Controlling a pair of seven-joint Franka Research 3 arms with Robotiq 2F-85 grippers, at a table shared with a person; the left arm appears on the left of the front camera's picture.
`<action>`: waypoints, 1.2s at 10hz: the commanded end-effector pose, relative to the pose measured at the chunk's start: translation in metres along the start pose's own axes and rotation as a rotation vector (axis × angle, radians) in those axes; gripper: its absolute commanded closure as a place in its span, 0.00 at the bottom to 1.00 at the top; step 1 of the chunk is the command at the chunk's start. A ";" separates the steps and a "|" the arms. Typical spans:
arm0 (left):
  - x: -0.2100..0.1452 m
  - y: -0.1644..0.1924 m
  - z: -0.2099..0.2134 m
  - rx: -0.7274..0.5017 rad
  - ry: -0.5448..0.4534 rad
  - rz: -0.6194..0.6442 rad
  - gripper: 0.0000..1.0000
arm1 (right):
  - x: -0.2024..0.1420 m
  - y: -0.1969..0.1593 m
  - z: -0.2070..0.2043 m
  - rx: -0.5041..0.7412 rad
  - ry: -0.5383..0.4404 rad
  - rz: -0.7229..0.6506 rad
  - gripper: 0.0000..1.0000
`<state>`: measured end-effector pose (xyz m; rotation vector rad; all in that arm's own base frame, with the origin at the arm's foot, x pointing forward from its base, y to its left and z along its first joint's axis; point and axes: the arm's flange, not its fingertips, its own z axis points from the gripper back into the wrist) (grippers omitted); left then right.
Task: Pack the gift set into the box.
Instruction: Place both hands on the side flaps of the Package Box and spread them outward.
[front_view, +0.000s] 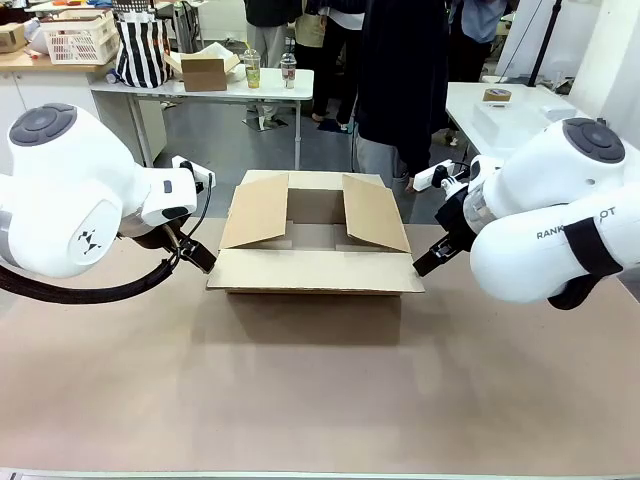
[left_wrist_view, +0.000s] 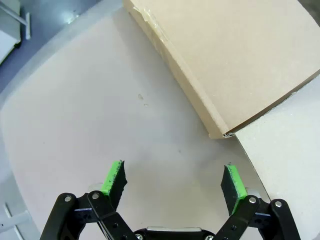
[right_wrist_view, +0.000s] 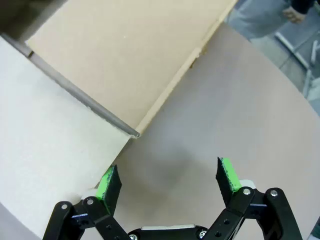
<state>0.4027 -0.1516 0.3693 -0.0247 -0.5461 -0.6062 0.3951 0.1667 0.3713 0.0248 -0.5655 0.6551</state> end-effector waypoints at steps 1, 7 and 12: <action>0.001 0.000 0.001 0.001 -0.004 0.001 0.00 | 0.000 0.000 0.000 0.000 -0.002 0.000 0.00; 0.000 0.000 0.000 0.000 0.000 0.000 0.00 | 0.000 0.000 0.000 0.000 0.000 0.000 0.00; 0.001 -0.025 0.163 -0.169 0.078 0.021 0.00 | -0.005 -0.027 0.162 0.154 -0.003 -0.041 0.00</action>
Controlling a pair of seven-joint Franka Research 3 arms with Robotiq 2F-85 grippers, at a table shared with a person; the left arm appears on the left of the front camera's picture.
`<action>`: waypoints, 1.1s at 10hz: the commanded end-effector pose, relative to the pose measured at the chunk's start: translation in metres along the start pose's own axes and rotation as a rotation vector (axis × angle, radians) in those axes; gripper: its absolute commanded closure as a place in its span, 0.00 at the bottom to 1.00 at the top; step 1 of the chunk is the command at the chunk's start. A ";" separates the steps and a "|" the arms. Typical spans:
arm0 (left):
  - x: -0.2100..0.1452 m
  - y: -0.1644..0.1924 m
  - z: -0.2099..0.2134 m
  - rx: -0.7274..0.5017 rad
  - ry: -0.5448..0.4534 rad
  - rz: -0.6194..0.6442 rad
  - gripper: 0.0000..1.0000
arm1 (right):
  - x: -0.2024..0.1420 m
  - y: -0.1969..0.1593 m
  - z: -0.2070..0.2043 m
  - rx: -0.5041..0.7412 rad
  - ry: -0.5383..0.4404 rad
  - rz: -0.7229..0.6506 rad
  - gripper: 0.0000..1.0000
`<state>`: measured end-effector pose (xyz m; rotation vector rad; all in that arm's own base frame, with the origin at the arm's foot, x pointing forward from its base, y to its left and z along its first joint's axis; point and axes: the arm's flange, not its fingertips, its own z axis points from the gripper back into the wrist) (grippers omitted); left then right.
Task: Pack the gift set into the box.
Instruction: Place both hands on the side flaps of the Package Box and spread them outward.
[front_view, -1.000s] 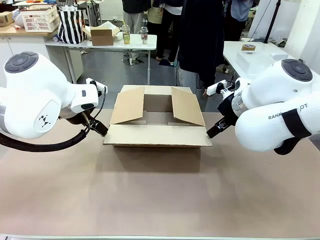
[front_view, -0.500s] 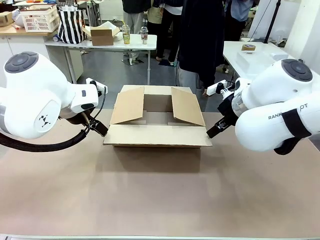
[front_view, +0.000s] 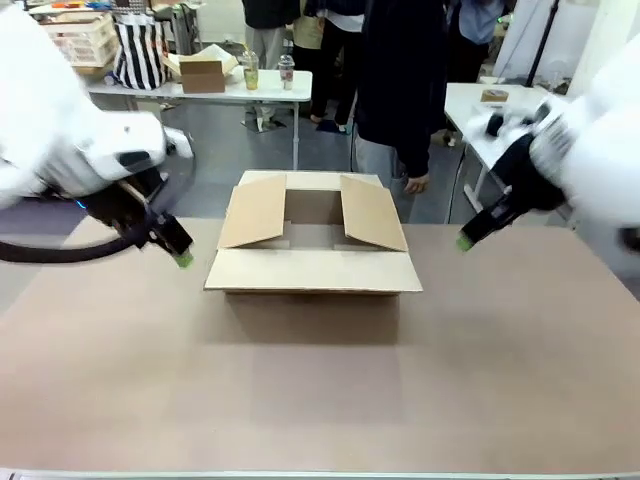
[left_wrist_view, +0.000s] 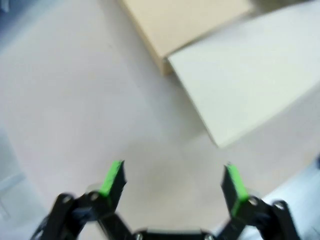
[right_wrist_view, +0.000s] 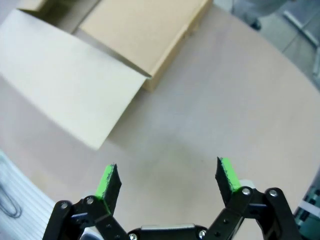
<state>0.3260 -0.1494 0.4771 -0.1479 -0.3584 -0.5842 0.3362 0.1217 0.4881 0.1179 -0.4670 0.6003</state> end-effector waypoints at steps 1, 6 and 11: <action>-0.005 -0.021 0.052 -0.037 -0.233 -0.106 0.00 | -0.003 -0.002 0.035 0.075 -0.143 0.064 0.00; -0.002 -0.027 0.064 0.024 -0.168 -0.070 0.00 | 0.019 -0.003 0.044 0.237 -0.110 -0.045 0.00; -0.027 0.059 0.063 -0.766 -0.307 0.267 0.00 | -0.018 -0.097 0.030 1.234 -0.371 -0.720 0.00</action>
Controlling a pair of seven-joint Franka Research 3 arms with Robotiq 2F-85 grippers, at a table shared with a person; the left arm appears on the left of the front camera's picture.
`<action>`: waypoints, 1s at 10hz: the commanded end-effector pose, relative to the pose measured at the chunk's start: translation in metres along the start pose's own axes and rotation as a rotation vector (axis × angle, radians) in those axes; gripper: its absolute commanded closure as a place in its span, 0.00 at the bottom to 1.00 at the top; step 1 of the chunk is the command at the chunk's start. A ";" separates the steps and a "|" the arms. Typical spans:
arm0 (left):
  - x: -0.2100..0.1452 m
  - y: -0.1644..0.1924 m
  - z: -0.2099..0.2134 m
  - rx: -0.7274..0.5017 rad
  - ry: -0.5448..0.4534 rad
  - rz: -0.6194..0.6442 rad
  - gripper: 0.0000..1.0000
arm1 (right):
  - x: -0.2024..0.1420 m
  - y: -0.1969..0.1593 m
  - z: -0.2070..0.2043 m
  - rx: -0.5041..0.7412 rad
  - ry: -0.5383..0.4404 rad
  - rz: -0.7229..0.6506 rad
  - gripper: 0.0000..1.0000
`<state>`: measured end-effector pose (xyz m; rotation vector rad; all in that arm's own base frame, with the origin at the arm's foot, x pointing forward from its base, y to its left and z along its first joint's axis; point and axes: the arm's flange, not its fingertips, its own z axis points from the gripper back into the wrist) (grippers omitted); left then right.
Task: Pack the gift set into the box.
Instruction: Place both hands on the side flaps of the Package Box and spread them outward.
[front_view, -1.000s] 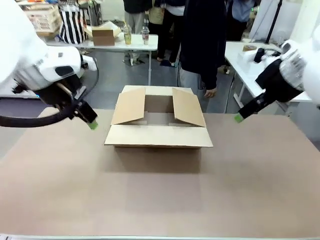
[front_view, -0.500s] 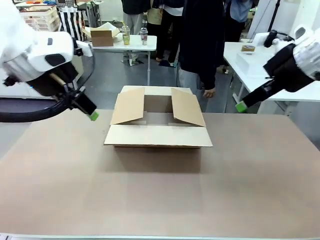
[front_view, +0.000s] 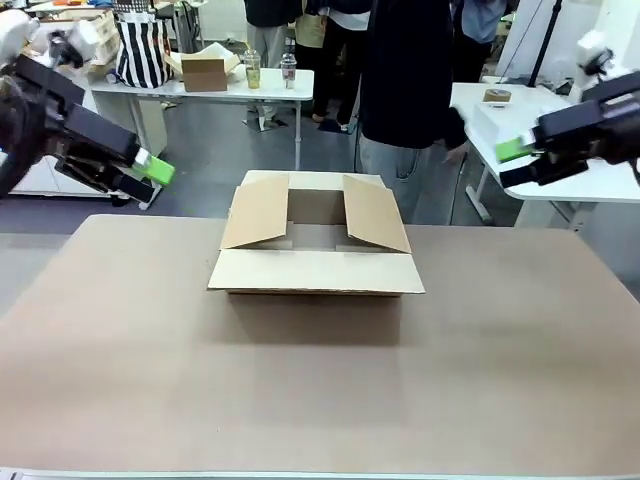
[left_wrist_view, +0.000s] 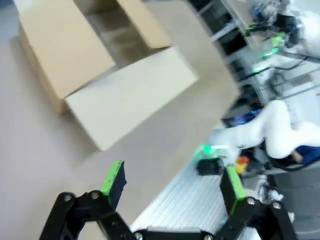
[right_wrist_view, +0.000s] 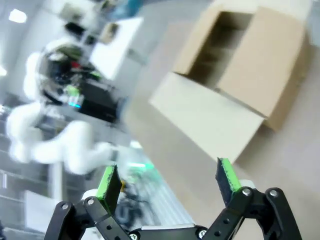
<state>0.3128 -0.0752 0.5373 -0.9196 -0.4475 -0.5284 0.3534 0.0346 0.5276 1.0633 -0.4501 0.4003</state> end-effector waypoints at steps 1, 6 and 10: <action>0.005 -0.017 -0.013 0.137 0.043 -0.093 0.00 | -0.005 -0.034 -0.001 0.353 -0.247 -0.348 0.00; 0.005 -0.017 -0.013 0.137 0.043 -0.093 0.00 | 0.000 0.000 0.000 0.000 0.000 0.000 0.00; 0.027 -0.031 -0.023 0.297 0.062 -0.002 0.00 | 0.000 0.000 0.000 0.000 0.000 0.000 0.00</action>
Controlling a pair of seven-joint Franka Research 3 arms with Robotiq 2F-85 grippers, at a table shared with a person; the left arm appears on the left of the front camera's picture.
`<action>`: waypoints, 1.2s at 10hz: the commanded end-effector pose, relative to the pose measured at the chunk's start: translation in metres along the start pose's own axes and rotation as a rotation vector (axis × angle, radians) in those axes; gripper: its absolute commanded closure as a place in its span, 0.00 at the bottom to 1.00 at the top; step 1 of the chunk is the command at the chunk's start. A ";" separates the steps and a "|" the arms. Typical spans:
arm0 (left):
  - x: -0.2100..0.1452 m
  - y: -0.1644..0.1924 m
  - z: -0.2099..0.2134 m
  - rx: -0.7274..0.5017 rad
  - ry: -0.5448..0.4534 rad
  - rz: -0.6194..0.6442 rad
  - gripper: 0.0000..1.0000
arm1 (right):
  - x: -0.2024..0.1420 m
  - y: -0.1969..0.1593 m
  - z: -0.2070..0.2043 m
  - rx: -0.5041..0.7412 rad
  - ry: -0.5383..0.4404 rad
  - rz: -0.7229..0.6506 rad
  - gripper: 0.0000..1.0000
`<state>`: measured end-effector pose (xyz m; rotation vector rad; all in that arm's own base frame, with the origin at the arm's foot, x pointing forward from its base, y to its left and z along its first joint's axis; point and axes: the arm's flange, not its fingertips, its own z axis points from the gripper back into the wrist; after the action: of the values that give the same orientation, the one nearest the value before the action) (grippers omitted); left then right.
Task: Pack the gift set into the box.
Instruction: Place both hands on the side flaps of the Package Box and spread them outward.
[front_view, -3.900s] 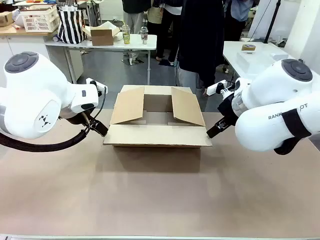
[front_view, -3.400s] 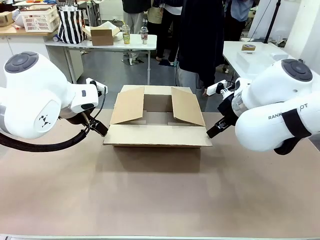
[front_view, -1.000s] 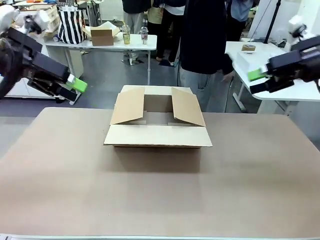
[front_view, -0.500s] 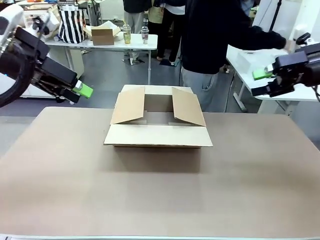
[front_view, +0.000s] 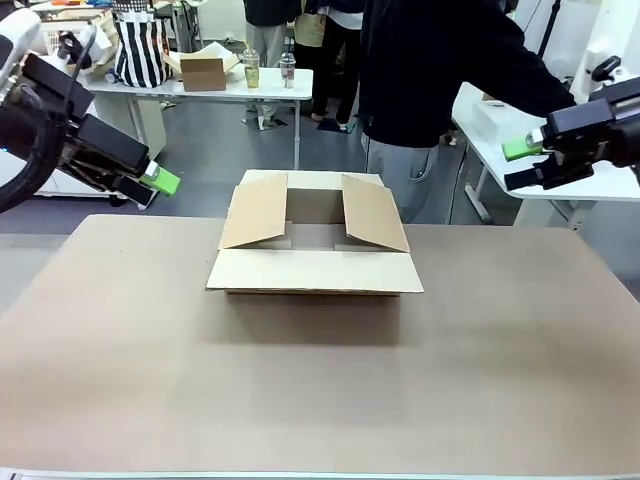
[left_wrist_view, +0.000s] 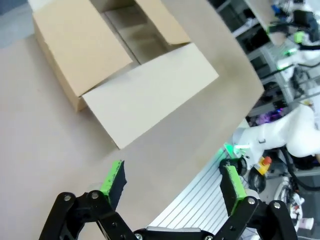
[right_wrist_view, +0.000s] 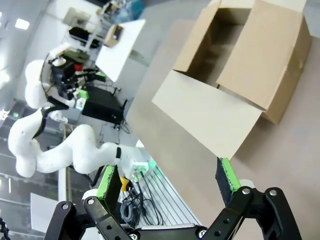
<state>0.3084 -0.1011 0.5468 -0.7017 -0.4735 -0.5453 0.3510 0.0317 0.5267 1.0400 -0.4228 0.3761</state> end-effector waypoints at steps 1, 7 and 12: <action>0.051 -0.017 -0.011 0.143 0.064 0.051 0.00 | 0.003 0.001 -0.003 0.025 -0.017 0.030 0.00; 0.196 -0.048 -0.149 0.658 0.352 0.145 0.00 | 0.003 0.001 -0.003 0.025 -0.017 0.030 0.00; 0.200 -0.022 -0.207 0.753 0.257 0.135 0.00 | 0.003 0.001 -0.003 0.025 -0.017 0.030 0.00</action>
<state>0.5067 -0.3410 0.5085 -0.0008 -0.3341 -0.2803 0.3511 0.0328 0.5282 1.0441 -0.4230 0.3776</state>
